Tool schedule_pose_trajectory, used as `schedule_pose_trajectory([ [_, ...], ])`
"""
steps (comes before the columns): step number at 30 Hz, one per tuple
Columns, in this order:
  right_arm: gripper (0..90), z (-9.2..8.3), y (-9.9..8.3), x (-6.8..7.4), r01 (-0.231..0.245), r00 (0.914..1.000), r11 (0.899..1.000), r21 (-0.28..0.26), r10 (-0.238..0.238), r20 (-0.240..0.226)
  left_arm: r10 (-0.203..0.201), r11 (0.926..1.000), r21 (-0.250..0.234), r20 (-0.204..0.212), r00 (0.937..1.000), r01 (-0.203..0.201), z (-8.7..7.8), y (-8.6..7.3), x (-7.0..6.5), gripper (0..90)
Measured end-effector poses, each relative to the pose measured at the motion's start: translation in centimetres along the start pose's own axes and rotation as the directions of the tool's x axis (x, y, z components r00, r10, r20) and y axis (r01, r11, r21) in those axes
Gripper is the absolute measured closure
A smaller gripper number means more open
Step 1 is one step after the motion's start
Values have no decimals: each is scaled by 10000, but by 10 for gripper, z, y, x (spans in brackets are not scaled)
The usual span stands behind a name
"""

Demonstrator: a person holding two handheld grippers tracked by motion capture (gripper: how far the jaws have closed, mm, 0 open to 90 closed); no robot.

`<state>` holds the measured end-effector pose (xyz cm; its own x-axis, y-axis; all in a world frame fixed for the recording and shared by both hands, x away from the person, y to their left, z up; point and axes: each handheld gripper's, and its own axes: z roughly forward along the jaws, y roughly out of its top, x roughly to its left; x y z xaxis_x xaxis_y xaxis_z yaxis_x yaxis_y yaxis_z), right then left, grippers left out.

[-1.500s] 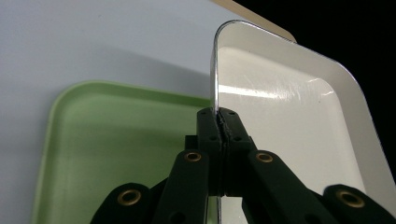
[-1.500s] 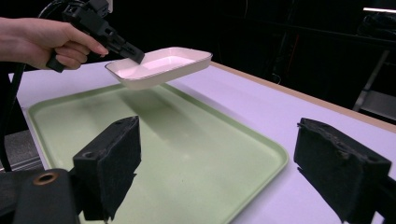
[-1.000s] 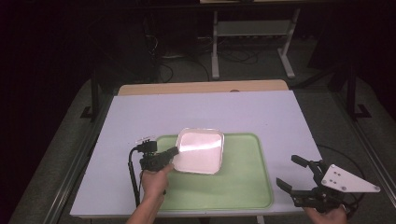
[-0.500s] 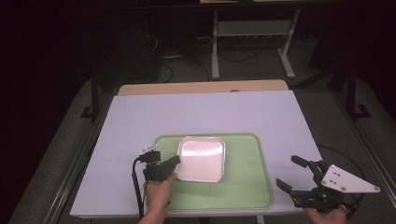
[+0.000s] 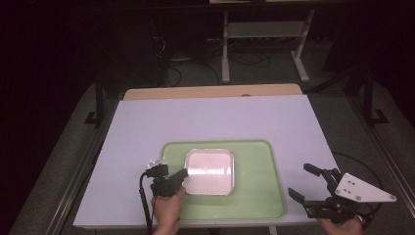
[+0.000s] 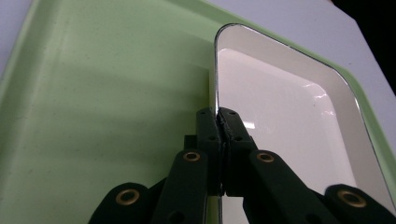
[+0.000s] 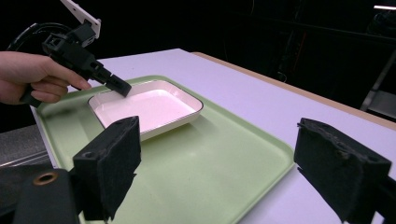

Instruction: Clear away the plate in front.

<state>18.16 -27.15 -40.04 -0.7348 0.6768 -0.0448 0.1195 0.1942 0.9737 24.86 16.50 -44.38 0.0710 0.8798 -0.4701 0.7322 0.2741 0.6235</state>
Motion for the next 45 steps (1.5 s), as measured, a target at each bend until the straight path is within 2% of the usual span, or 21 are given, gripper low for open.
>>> schedule_pose_trajectory([
  [13, 139, 1, 0, 0, 8, 10000, 10000, 33, -8, -63, -185, 9995, 248, -274, 9995, 192, 10, -11, -5, 873],
  [24, 139, 1, -1, -2, -18, 9999, 10000, 12, 18, -156, -245, 9995, 198, -334, 9991, 252, 8, -17, -8, 867],
  [45, 139, 6, 0, -1, 26, 9998, 10000, 89, -24, -177, -278, 9996, 83, 25, 9996, 277, 5, -23, -4, 843],
])
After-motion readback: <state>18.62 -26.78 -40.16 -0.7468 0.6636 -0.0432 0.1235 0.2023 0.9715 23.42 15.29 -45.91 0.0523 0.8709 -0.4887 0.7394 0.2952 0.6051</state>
